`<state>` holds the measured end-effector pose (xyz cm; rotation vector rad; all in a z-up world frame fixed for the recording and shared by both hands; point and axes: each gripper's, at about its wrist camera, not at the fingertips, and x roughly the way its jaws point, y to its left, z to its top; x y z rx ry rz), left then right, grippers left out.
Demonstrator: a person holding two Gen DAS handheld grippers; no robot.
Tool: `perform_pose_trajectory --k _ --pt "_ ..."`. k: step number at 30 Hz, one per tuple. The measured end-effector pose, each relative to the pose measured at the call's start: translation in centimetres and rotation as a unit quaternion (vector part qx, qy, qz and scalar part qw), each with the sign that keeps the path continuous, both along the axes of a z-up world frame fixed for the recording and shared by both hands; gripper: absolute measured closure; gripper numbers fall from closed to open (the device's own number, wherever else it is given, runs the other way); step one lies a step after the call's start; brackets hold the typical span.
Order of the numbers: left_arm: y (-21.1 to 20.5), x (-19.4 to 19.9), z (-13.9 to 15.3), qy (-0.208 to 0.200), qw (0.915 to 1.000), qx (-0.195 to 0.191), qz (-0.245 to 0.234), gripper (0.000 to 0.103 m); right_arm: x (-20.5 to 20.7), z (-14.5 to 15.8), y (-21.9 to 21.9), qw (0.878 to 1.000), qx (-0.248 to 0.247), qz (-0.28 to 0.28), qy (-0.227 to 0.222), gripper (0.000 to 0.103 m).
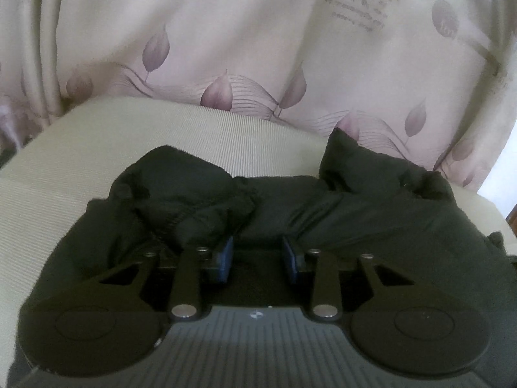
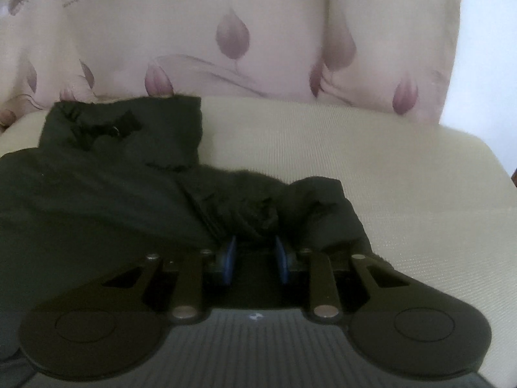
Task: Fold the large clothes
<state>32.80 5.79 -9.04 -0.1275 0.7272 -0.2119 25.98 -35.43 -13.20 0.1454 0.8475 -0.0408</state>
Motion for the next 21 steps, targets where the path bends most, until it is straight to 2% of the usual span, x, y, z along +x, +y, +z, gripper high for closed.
perform_pose_trajectory --k 5,14,18,21 --pt "0.6 0.2 -0.9 0.001 0.9995 -0.030 -0.001 0.066 0.0 -0.6 0.2 1.000 -0.001 -0.009 -0.004 0.079" --pt "1.6 0.2 -2.3 -0.005 0.9969 -0.079 -0.001 0.066 -0.4 -1.3 0.7 0.999 -0.015 -0.020 -0.039 0.079" --pt "1.5 -0.1 -2.4 -0.011 0.9966 -0.081 0.001 0.066 -0.7 -1.4 0.7 0.998 -0.011 -0.024 -0.052 0.079" --pt "1.1 0.0 -2.1 -0.009 0.9979 -0.064 0.004 0.066 -0.6 -1.2 0.6 0.998 -0.010 -0.026 -0.052 0.079"
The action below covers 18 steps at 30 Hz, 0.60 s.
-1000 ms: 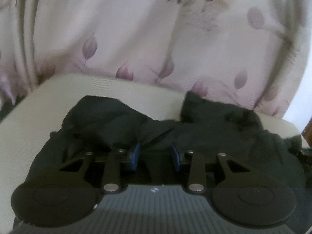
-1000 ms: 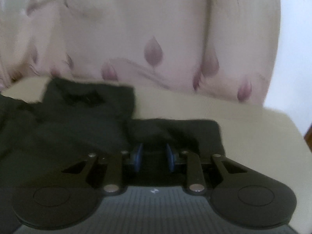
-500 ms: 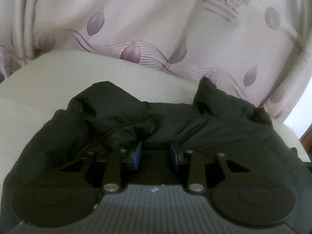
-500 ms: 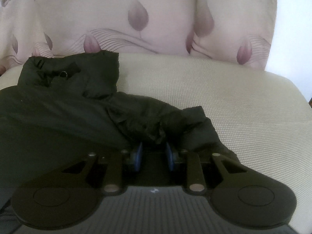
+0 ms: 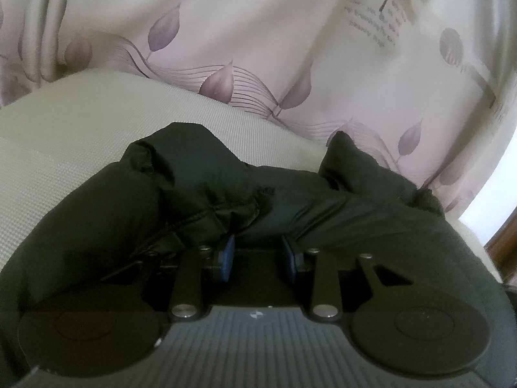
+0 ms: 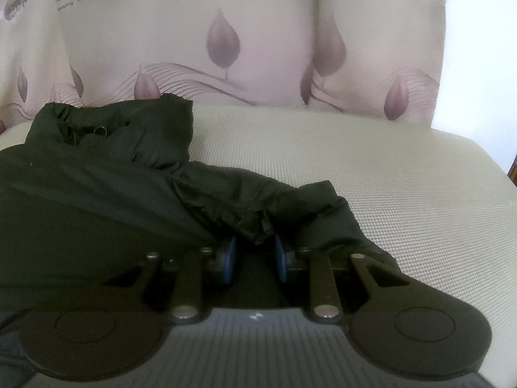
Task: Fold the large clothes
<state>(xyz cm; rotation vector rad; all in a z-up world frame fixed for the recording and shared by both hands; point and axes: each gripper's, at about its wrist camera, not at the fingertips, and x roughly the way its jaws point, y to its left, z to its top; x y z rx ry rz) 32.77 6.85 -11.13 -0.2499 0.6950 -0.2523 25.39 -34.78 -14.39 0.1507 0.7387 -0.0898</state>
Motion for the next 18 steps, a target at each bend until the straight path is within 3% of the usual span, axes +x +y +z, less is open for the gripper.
perform_pose_trajectory --k 5,8,10,11,12,15,18 --pt "-1.8 -0.1 1.3 0.000 0.9972 0.074 0.012 0.065 1.1 3.2 0.4 0.998 -0.028 -0.014 0.051 0.075" --pt "-2.4 -0.7 2.6 -0.001 0.9945 0.100 0.031 0.052 -1.6 8.1 3.1 0.998 -0.034 0.004 -0.046 0.075" --pt "-2.6 -1.3 3.5 -0.016 0.9928 0.113 0.035 0.031 -2.6 10.3 5.2 0.996 0.015 0.058 -0.071 0.075" --pt "-2.6 -1.6 3.9 -0.025 0.9918 0.120 0.037 0.027 -2.6 10.8 6.6 0.993 0.036 0.084 -0.073 0.075" --pt "-2.5 -1.8 4.4 -0.033 0.9901 0.129 0.042 0.021 -2.5 10.9 8.0 0.991 0.043 0.103 -0.070 0.075" --pt "-1.8 -2.1 5.2 -0.048 0.9861 0.151 0.049 0.020 -1.3 10.0 12.2 0.987 0.041 0.142 -0.058 0.075" --pt "-0.7 -1.6 5.2 -0.032 0.9843 0.165 0.055 0.020 0.6 7.9 15.0 0.987 0.044 0.149 -0.028 0.075"
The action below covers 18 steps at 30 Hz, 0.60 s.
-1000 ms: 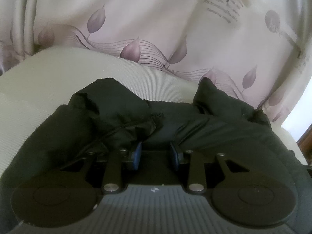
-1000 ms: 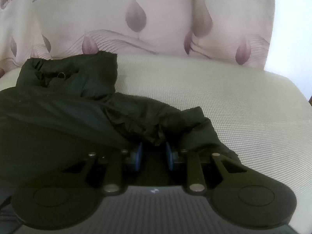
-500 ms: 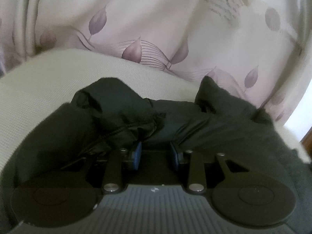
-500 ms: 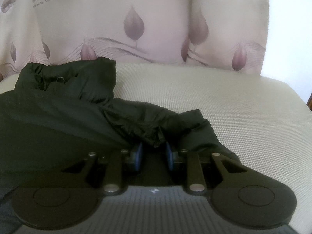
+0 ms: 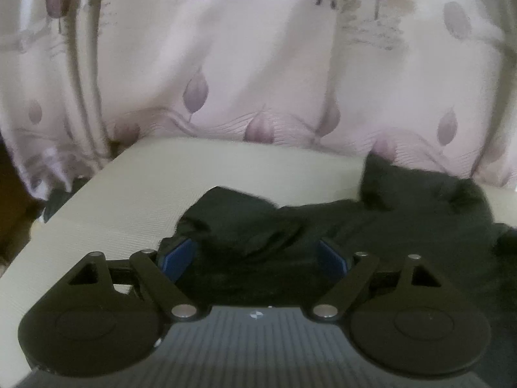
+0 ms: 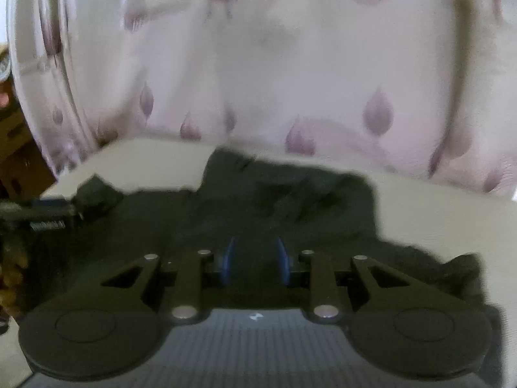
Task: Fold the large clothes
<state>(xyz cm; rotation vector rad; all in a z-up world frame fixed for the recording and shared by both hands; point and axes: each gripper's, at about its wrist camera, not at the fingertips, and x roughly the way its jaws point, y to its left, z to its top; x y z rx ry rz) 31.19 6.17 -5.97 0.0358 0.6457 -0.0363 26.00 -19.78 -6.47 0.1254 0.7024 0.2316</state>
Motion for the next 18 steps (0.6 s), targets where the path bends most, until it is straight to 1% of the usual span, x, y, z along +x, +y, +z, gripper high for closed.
perform_pose_trajectory --k 2,3,4,6,8,12,15,17,18 --pt "0.9 0.7 -0.6 0.031 0.9995 0.005 0.010 0.024 1.2 -1.6 1.2 1.000 -0.007 -0.007 0.016 0.076" --pt "1.5 1.0 -1.0 0.043 0.9989 0.001 0.017 0.030 1.6 -2.3 1.5 1.000 -0.005 -0.014 0.024 0.076" --pt "2.1 1.4 -1.4 0.054 0.9983 -0.011 0.021 0.028 1.9 -2.7 1.6 0.999 0.000 -0.019 0.032 0.076" --pt "3.3 2.0 -2.1 0.071 0.9965 -0.036 0.025 0.028 2.5 -3.3 1.5 0.998 0.007 -0.026 0.053 0.077" --pt "3.8 2.4 -2.5 0.087 0.9944 -0.052 0.030 0.027 2.9 -3.9 1.6 0.997 0.008 -0.020 0.074 0.077" --pt "3.5 2.9 -3.0 0.092 0.9943 -0.043 0.033 0.024 3.4 -5.4 1.9 0.996 0.012 -0.024 0.080 0.077" --pt "3.6 2.8 -3.3 0.091 0.9942 -0.045 0.038 0.022 3.4 -5.5 2.1 0.996 0.006 -0.026 0.080 0.077" --pt "3.6 2.6 -2.8 0.088 0.9944 -0.044 0.039 0.024 3.7 -5.3 1.6 0.996 0.017 -0.021 0.090 0.077" --pt "3.6 2.2 -2.4 0.084 0.9946 -0.046 0.038 0.030 3.7 -4.8 0.8 0.994 0.041 -0.023 0.096 0.077"
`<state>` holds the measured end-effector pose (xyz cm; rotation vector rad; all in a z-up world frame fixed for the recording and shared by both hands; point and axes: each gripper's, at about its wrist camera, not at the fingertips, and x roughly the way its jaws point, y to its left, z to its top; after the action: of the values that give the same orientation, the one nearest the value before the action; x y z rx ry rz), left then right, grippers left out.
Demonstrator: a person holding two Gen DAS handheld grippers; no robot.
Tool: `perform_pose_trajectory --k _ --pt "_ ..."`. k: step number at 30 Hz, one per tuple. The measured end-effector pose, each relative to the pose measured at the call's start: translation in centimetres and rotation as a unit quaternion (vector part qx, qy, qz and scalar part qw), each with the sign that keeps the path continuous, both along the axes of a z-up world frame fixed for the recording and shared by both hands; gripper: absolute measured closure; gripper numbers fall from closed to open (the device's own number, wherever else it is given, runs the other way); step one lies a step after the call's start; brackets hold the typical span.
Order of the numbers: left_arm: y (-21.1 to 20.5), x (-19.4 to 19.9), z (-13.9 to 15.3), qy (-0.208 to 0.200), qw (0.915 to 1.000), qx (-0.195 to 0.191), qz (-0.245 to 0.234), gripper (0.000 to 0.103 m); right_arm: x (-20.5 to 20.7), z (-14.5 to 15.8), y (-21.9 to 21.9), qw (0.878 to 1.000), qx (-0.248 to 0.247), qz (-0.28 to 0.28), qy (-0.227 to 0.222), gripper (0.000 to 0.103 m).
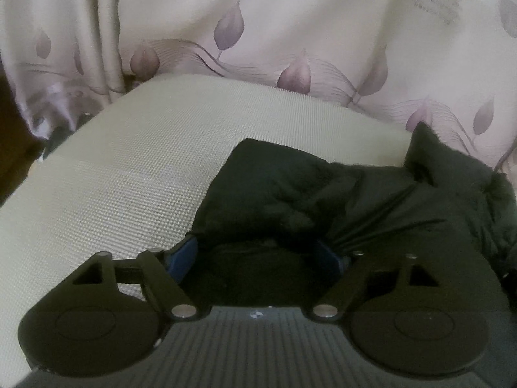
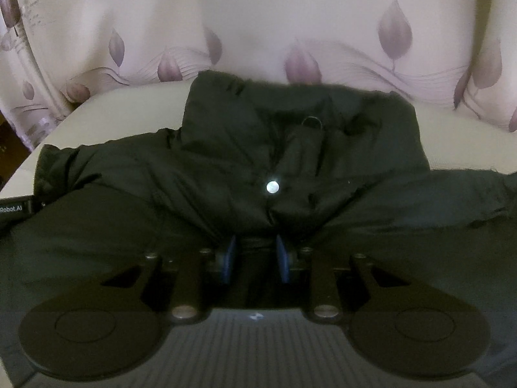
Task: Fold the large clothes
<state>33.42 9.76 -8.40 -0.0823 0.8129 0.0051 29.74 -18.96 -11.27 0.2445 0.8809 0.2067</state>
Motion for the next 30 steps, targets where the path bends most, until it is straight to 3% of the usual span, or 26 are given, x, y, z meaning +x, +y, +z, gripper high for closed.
perform_pose_trajectory --k 3,7,9,13,16,26,30 --pt "0.4 -2.2 2.1 -0.035 0.9990 -0.023 -0.012 0.029 -3.2 2.8 -3.5 0.997 0.055 -0.028 -0.054 0.076" --pt "-1.7 -5.3 4.6 -0.080 0.9929 -0.042 -0.078 0.027 -8.0 3.7 -9.2 0.991 0.010 -0.085 -0.100 0.076" --pt "-3.8 -6.0 4.9 -0.083 0.9891 -0.044 -0.113 0.029 -8.7 2.4 -11.8 0.989 -0.029 -0.112 -0.090 0.076" --pt "-8.1 -6.2 3.8 -0.064 0.9863 -0.036 -0.148 0.036 -8.6 -0.5 -15.7 0.988 -0.029 -0.144 -0.048 0.076" --pt "-9.7 -6.2 2.5 -0.061 0.9883 -0.004 -0.139 0.039 -8.2 -2.0 -16.1 0.989 -0.048 -0.137 -0.034 0.077" --pt "-10.0 -5.7 0.1 -0.042 0.9900 0.026 -0.132 0.033 -6.6 -4.6 -15.4 0.988 -0.041 -0.145 -0.015 0.079" --pt "-10.3 -5.5 -0.1 -0.040 0.9902 0.033 -0.130 0.033 -6.4 -4.3 -15.4 0.990 -0.048 -0.132 -0.005 0.079"
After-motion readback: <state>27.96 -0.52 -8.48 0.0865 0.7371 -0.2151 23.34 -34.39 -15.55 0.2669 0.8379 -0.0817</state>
